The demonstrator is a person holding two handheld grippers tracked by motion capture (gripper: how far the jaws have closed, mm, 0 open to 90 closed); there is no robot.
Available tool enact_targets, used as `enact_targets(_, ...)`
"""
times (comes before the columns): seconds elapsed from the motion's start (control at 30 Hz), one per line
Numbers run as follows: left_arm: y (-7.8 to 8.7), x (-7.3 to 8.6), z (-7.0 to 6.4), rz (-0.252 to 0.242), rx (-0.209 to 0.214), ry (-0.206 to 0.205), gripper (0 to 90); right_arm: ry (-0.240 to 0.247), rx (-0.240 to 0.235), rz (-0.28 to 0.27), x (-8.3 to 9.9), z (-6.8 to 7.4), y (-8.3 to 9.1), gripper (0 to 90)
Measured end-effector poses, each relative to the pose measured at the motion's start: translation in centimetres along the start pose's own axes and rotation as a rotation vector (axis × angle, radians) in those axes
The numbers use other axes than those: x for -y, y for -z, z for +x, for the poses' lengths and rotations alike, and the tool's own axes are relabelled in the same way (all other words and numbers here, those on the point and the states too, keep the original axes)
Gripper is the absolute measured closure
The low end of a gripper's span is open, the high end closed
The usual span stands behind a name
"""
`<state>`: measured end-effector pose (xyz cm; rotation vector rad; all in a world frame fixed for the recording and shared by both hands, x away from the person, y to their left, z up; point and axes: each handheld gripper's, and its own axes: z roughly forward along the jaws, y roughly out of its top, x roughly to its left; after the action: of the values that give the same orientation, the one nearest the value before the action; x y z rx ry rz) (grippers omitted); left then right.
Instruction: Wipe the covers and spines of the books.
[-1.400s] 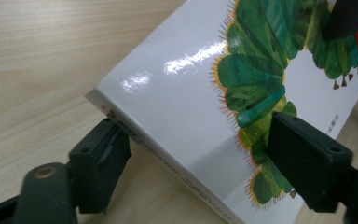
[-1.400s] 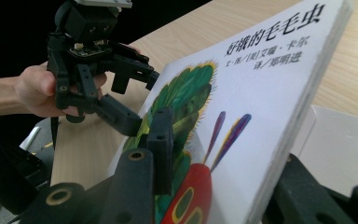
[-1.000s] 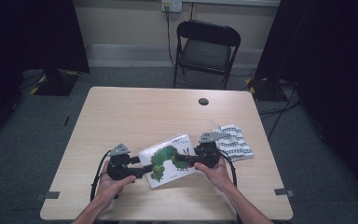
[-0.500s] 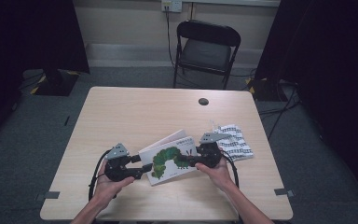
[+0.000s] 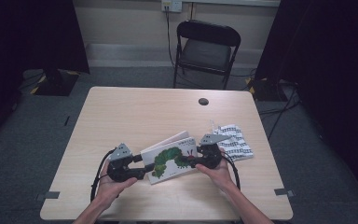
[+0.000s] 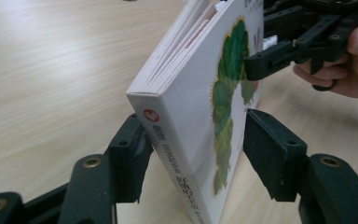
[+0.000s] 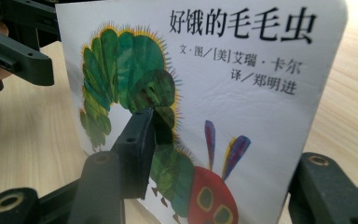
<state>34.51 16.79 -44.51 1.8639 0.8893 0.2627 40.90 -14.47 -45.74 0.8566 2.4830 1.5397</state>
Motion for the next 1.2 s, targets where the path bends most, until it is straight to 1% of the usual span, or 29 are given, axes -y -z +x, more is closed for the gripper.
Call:
enact_targets(0.1,0.0,-0.1,0.3,-0.005,-0.018,-0.005,47.3,-0.004,0.011,-0.002,-0.1,-0.1,-0.1,47.4)
enact_targets(0.13,0.0,-0.1,0.4,-0.008,-0.023,-0.001,48.0,-0.001,0.016,-0.005,-0.1,0.0,-0.1,47.4)
enact_targets(0.17,0.1,-0.2,0.4,-0.012,-0.033,-0.005,48.1,0.006,0.024,-0.011,-0.1,0.1,-0.2,47.3)
enact_targets(0.2,0.2,-0.2,0.3,-0.018,-0.05,-0.009,48.4,0.012,0.032,-0.015,-0.1,0.2,-0.2,47.0)
enact_targets(0.23,0.3,-0.3,0.3,-0.021,-0.058,-0.017,51.2,0.018,0.036,-0.012,-0.2,0.3,-0.3,46.5)
enact_targets(0.27,0.3,-0.3,0.4,-0.028,-0.05,-0.011,52.0,0.021,0.035,-0.009,-0.2,0.3,-0.4,46.3)
enact_targets(0.3,0.4,-0.3,0.4,-0.03,-0.052,-0.012,53.5,0.023,0.035,-0.002,-0.1,0.4,-0.5,45.4)
enact_targets(0.37,0.5,-0.3,0.4,-0.029,-0.055,-0.033,54.6,0.025,0.033,0.005,-0.1,0.4,-0.7,45.2)
enact_targets(0.4,0.5,-0.3,0.4,-0.03,-0.055,-0.035,55.1,0.027,0.035,0.007,0.0,0.4,-0.7,45.0)
enact_targets(0.5,0.7,-0.2,0.3,-0.036,-0.025,-0.041,55.9,0.033,0.034,0.013,0.2,0.6,-0.5,43.7)
enact_targets(0.57,0.8,-0.1,0.1,-0.034,-0.012,-0.058,55.6,0.048,0.038,0.028,0.4,0.8,-0.4,43.0)
enact_targets(0.63,0.8,0.1,-0.2,-0.029,-0.004,-0.075,55.0,0.051,0.033,0.043,0.5,0.9,-0.2,42.9)
enact_targets(0.67,0.8,0.1,-0.3,-0.024,0.006,-0.077,54.8,0.056,0.034,0.047,0.6,1.0,-0.1,42.7)
enact_targets(0.7,0.7,0.2,-0.4,-0.019,0.011,-0.079,54.6,0.05,0.032,0.052,0.6,1.2,0.0,42.8)
enact_targets(0.73,0.7,0.2,-0.4,-0.011,0.019,-0.094,54.5,0.052,0.035,0.059,0.7,1.3,0.1,42.9)
enact_targets(0.77,0.5,0.3,-0.6,0.002,0.029,-0.088,55.0,0.056,0.039,0.066,0.8,1.5,0.3,42.7)
enact_targets(0.83,0.1,0.4,-0.8,0.021,0.046,-0.1,55.8,0.06,0.041,0.078,1.0,1.7,0.5,41.9)
enact_targets(0.9,-0.3,0.4,-1.0,0.027,0.042,-0.118,54.6,0.064,0.053,0.084,1.2,1.8,0.7,41.0)
enact_targets(0.97,-0.5,0.4,-1.0,0.026,0.044,-0.119,53.9,0.063,0.067,0.087,1.3,1.8,0.9,41.4)
enact_targets(1.03,-0.6,0.4,-0.9,0.037,0.036,-0.125,55.8,0.051,0.074,0.086,1.3,1.5,1.2,40.0)
enact_targets(1.07,-0.7,0.5,-0.9,0.042,0.029,-0.131,56.8,0.05,0.085,0.09,1.4,1.4,1.4,39.2)
enact_targets(1.13,-0.8,0.5,-0.9,0.052,0.028,-0.131,58.0,0.036,0.1,0.108,1.5,1.1,1.6,35.6)
enact_targets(1.17,-0.8,0.5,-0.9,0.051,0.028,-0.134,58.2,0.023,0.098,0.117,1.7,1.0,1.7,34.4)
enact_targets(1.2,-0.8,0.5,-0.9,0.051,0.029,-0.134,58.3,0.025,0.114,0.117,1.9,0.9,1.9,33.8)
